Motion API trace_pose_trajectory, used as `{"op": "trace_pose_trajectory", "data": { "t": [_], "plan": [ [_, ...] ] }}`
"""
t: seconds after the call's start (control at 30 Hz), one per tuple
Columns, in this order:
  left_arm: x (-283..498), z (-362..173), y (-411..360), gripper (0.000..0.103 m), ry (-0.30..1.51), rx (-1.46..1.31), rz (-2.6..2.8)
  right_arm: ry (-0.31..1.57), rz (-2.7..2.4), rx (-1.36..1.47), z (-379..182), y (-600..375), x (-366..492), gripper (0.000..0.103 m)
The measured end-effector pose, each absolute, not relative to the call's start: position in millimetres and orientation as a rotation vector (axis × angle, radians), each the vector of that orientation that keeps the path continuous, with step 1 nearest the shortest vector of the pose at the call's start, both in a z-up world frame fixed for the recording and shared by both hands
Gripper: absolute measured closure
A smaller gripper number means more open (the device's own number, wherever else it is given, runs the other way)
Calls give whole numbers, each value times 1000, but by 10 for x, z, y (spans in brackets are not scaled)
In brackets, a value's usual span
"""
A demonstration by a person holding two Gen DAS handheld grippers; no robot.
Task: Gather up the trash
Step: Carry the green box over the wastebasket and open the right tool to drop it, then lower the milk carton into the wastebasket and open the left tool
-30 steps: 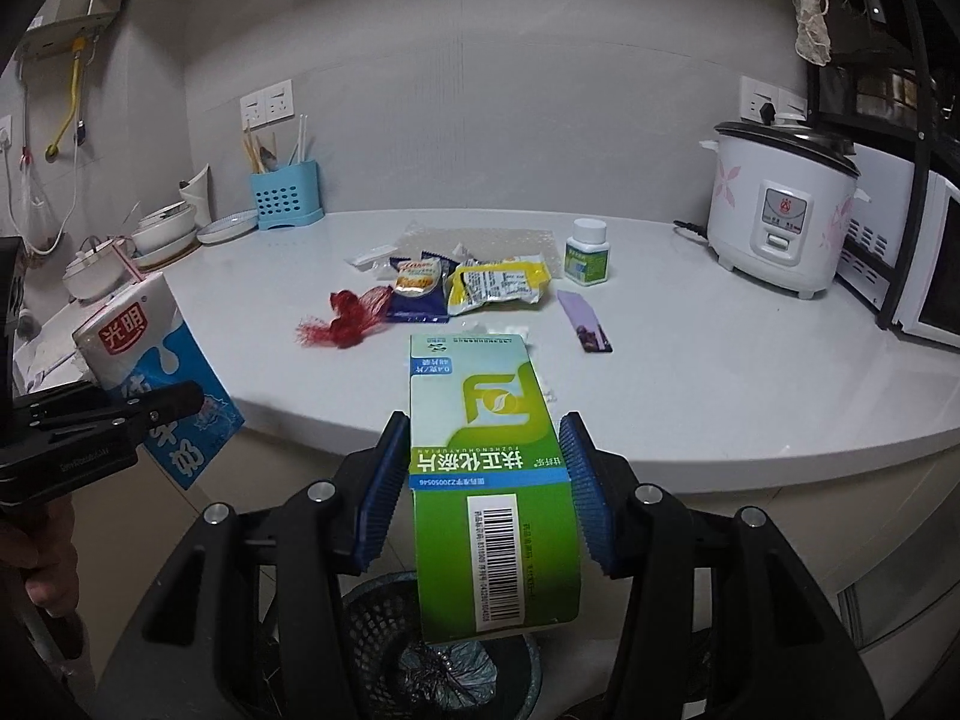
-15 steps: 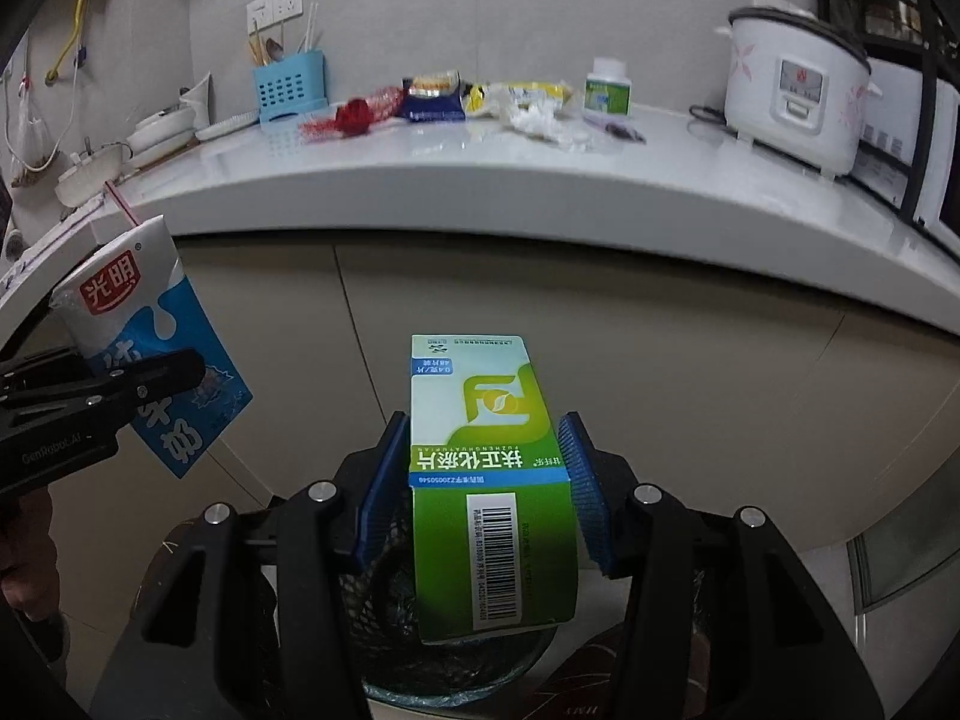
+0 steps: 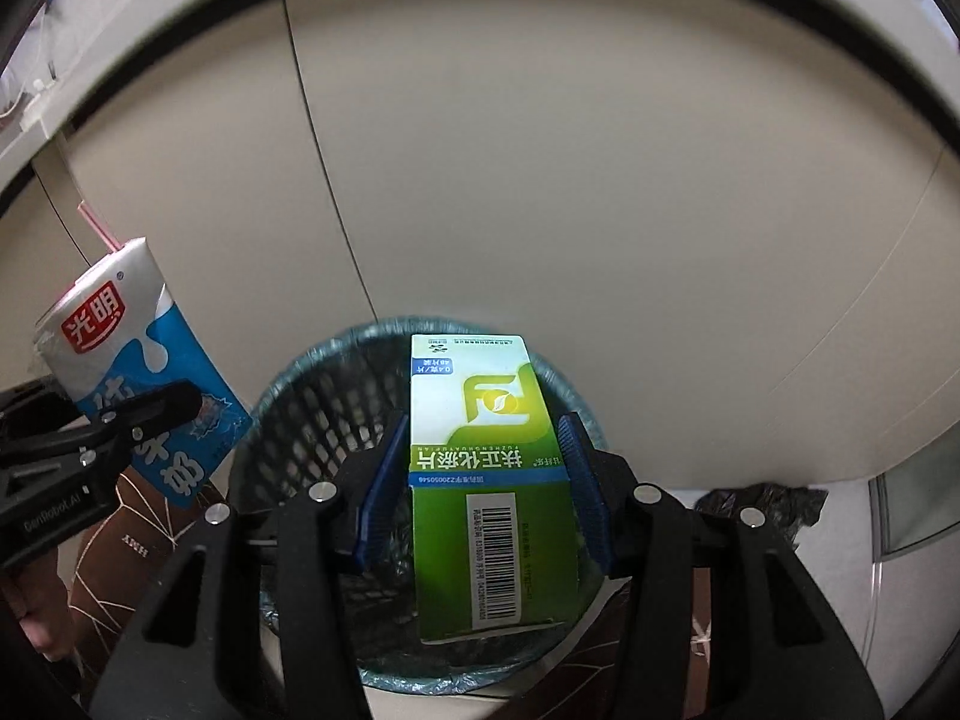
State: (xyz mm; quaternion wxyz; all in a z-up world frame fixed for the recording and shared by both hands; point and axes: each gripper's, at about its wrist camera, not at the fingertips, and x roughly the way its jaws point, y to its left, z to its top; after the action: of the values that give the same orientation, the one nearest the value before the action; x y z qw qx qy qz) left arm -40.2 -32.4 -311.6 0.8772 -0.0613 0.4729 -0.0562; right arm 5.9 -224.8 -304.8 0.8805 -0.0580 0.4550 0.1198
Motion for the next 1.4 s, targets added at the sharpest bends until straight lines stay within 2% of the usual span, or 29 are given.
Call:
{"op": "trace_pose_trajectory", "data": {
  "t": [0.33,0.47,0.53,0.67,0.8,1.4],
  "plan": [
    [-325,-3349,-264,64,1033,-132,-100,1016,274,-133,-3308,-2104,216,54],
    [-323,-3344,-242,64,1033,-131,-96,1020,279,-145,-3397,-2093,233,50],
    [-318,-3337,-229,64,1032,-133,-94,1018,289,-146,-3413,-2077,235,44],
    [-306,-3374,-331,64,1032,-131,-94,996,275,-155,-3358,-2097,186,23],
    [-251,-3366,-377,63,1035,-122,-103,983,248,-151,-3287,-2214,132,14],
    [91,-3591,-910,62,1094,-53,-190,942,135,-74,-3018,-2918,27,11]
  ]
}}
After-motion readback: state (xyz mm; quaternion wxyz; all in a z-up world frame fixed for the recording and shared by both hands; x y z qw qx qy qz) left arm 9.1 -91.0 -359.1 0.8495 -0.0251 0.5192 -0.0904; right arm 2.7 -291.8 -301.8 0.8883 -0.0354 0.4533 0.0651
